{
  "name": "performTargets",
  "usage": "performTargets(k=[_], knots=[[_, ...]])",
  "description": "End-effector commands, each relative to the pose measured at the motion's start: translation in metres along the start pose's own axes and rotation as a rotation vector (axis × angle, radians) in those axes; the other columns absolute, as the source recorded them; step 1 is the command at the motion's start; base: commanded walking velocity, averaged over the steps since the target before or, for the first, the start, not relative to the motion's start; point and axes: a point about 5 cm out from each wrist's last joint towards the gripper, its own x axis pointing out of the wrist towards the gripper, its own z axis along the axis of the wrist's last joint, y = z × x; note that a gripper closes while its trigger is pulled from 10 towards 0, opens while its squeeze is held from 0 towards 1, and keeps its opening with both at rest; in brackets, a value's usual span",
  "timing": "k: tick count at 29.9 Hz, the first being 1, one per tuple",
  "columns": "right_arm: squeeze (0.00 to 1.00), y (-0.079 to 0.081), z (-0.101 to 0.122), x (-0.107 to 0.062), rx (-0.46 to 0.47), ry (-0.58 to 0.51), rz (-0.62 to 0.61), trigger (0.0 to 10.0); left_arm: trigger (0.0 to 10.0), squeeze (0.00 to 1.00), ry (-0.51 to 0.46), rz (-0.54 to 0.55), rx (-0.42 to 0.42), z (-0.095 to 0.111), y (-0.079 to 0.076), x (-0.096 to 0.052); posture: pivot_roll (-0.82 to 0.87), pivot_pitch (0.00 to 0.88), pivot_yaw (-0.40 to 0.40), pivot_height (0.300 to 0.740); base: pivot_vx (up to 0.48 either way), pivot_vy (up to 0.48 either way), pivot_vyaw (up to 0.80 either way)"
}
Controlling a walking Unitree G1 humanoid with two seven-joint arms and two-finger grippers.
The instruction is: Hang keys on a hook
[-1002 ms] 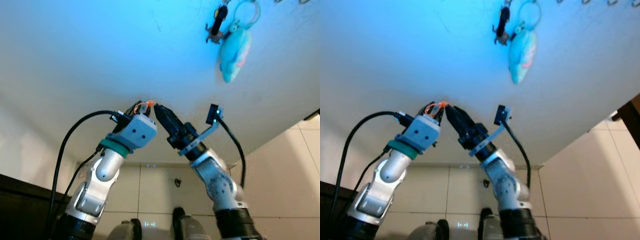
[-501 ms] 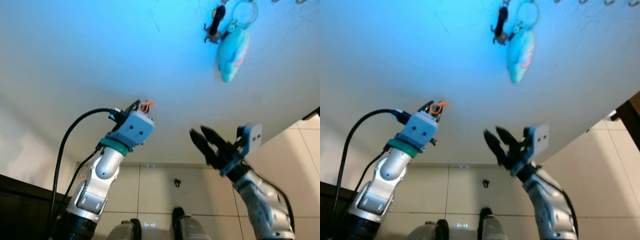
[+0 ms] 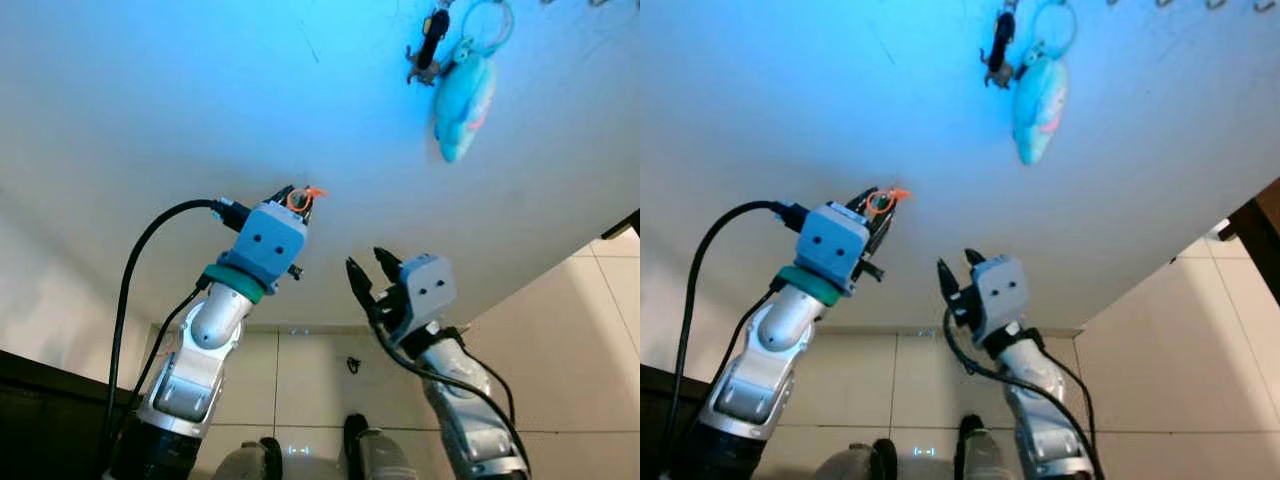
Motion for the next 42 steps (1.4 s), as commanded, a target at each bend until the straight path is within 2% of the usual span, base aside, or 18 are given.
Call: performTargets(k=[1, 6, 7, 9, 11, 19, 20, 21, 23, 24, 25, 26, 27, 30, 40, 41, 42], knots=[[0.00, 0.008, 0.003, 0.003, -0.017, -0.027, 0.028, 10.0, 0.0, 0.00, 0.019, -0.021, -0.022, -0.003, -0.006, -0.005, -0.13, 0.208, 0.063, 0.740, 0.000, 0.000, 0.00], [0.00, 0.016, 0.012, 0.016, -0.058, -0.098, 0.045, 10.0, 0.0, 0.00, 0.006, -0.061, -0.058, 0.002, -0.010, -0.005, -0.13, 0.208, 0.063, 0.740, 0.000, 0.000, 0.00], [0.00, 0.016, 0.020, 0.021, -0.108, -0.137, 0.057, 10.0, 0.0, 0.00, 0.006, -0.081, -0.053, 0.001, -0.011, -0.006, -0.13, 0.206, 0.061, 0.740, 0.000, 0.000, 0.00], [0.00, 0.016, 0.020, 0.021, -0.108, -0.137, 0.057, 10.0, 0.0, 0.00, 0.006, -0.081, -0.053, 0.001, -0.011, -0.006, -0.13, 0.206, 0.061, 0.740, 0.000, 0.000, 0.00], [0.00, 0.016, 0.032, 0.026, -0.174, -0.188, 0.070, 10.0, 0.0, 0.00, 0.011, -0.101, -0.046, -0.001, -0.013, -0.008, -0.13, 0.205, 0.061, 0.740, 0.000, 0.000, 0.00], [0.00, 0.013, 0.033, 0.028, -0.157, -0.189, 0.067, 10.0, 0.0, 0.00, 0.008, -0.107, -0.052, 0.001, -0.014, -0.007, -0.13, 0.204, 0.065, 0.740, 0.000, 0.000, 0.00], [0.00, 0.013, 0.031, 0.029, -0.155, -0.183, 0.065, 4.9, 0.0, 0.00, 0.007, -0.109, -0.052, 0.001, -0.014, -0.007, -0.13, 0.204, 0.067, 0.740, 0.000, 0.000, 0.00], [0.00, 0.013, 0.029, 0.030, -0.155, -0.174, 0.068, 2.9, 0.0, 0.00, 0.006, -0.110, -0.052, 0.002, -0.014, -0.007, -0.13, 0.203, 0.067, 0.740, 0.000, 0.000, 0.00], [0.00, 0.013, 0.029, 0.030, -0.155, -0.174, 0.068, 2.9, 0.0, 0.00, 0.006, -0.110, -0.052, 0.002, -0.014, -0.007, -0.13, 0.203, 0.067, 0.740, 0.000, 0.000, 0.00], [0.00, 0.014, 0.027, 0.031, -0.151, -0.161, 0.078, 2.0, 0.0, 0.00, 0.005, -0.110, -0.052, 0.002, -0.014, -0.006, -0.13, 0.203, 0.067, 0.740, 0.000, 0.000, 0.00], [0.00, 0.017, 0.023, 0.030, -0.150, -0.147, 0.106, 3.6, 0.0, 0.00, 0.005, -0.110, -0.052, 0.002, -0.014, -0.006, -0.12, 0.202, 0.067, 0.740, 0.000, 0.000, 0.00], [0.00, 0.017, 0.023, 0.030, -0.150, -0.147, 0.106, 3.6, 0.0, 0.00, 0.005, -0.110, -0.052, 0.002, -0.014, -0.006, -0.12, 0.202, 0.067, 0.740, 0.000, 0.000, 0.00], [0.00, 0.021, 0.018, 0.029, -0.149, -0.129, 0.146, 10.0, 0.0, 0.00, 0.005, -0.111, -0.051, 0.002, -0.013, -0.006, -0.12, 0.201, 0.066, 0.740, 0.000, 0.000, 0.00], [0.00, 0.028, 0.009, 0.025, -0.165, -0.098, 0.191, 10.0, 0.0, 0.00, 0.005, -0.111, -0.050, 0.002, -0.013, -0.007, -0.12, 0.202, 0.067, 0.740, 0.000, 0.000, 0.00], [0.00, 0.028, 0.005, 0.027, -0.177, -0.086, 0.192, 10.0, 0.0, 0.00, 0.004, -0.118, -0.046, 0.003, -0.014, -0.007, -0.12, 0.202, 0.069, 0.740, 0.000, 0.000, 0.00], [0.20, 0.028, 0.005, 0.027, -0.179, -0.089, 0.194, 10.0, 0.0, 0.00, 0.004, -0.119, -0.045, 0.003, -0.014, -0.007, -0.12, 0.202, 0.069, 0.740, 0.000, 0.000, 0.00], [0.71, 0.028, 0.005, 0.028, -0.177, -0.093, 0.194, 10.0, 0.0, 0.00, 0.003, -0.120, -0.045, 0.003, -0.014, -0.007, -0.12, 0.201, 0.068, 0.740, 0.000, 0.000, 0.00]])
